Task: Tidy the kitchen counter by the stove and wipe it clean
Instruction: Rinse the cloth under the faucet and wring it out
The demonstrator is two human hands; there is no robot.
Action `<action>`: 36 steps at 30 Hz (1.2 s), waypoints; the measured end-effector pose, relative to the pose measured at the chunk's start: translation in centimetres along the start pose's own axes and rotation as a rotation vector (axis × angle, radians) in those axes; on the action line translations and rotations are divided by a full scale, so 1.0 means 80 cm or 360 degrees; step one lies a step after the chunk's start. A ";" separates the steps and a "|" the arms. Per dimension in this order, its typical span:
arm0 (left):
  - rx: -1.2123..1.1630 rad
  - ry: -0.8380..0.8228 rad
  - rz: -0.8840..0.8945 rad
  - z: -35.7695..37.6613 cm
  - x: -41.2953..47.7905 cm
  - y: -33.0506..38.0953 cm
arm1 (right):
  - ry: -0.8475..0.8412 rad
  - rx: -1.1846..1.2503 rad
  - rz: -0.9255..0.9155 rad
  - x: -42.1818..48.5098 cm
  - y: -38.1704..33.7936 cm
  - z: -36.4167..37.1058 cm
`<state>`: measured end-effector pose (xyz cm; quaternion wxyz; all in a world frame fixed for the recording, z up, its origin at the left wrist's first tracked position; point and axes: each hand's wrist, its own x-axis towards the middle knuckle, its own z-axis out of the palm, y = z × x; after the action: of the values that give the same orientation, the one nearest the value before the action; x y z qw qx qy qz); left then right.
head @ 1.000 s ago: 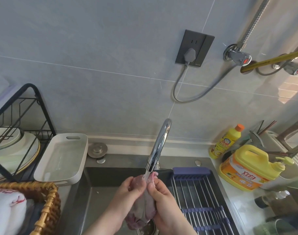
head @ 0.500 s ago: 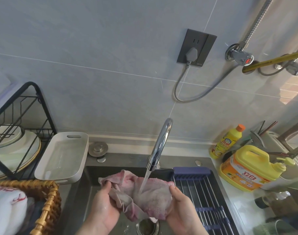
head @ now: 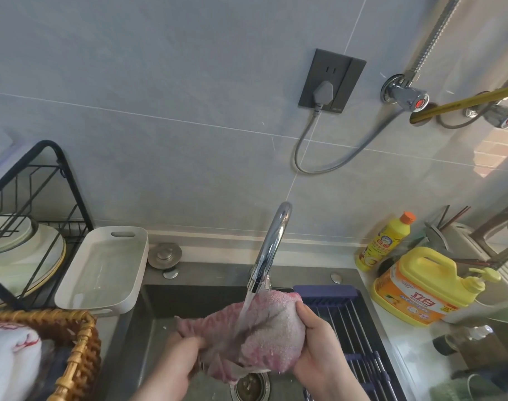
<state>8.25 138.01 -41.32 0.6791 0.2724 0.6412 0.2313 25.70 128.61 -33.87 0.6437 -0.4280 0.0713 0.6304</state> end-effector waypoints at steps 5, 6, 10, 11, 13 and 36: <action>0.0729 0.0087 0.0147 0.007 0.015 -0.014 | -0.0011 -0.0019 0.0173 0.004 0.011 0.023; 0.0841 0.0040 0.0328 0.007 0.023 -0.018 | -0.0039 -0.0037 0.0199 0.003 0.013 0.029; 0.0567 -0.0806 0.0710 0.014 0.003 0.002 | -0.0131 -0.0206 0.0240 -0.003 0.015 0.038; 0.0499 -0.0965 0.0717 0.018 -0.002 0.007 | -0.0151 -0.0219 0.0247 -0.003 0.014 0.037; 0.0508 -0.1063 0.0664 0.018 -0.001 0.012 | -0.0159 -0.0205 0.0265 -0.001 0.012 0.034; 0.0653 -0.1101 0.0337 -0.005 -0.035 0.048 | 0.0044 0.0063 0.0133 0.002 -0.016 0.035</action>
<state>7.77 139.08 -36.71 0.7587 0.5281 0.3763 0.0621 25.60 130.70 -31.62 0.6242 -0.4204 0.1104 0.6493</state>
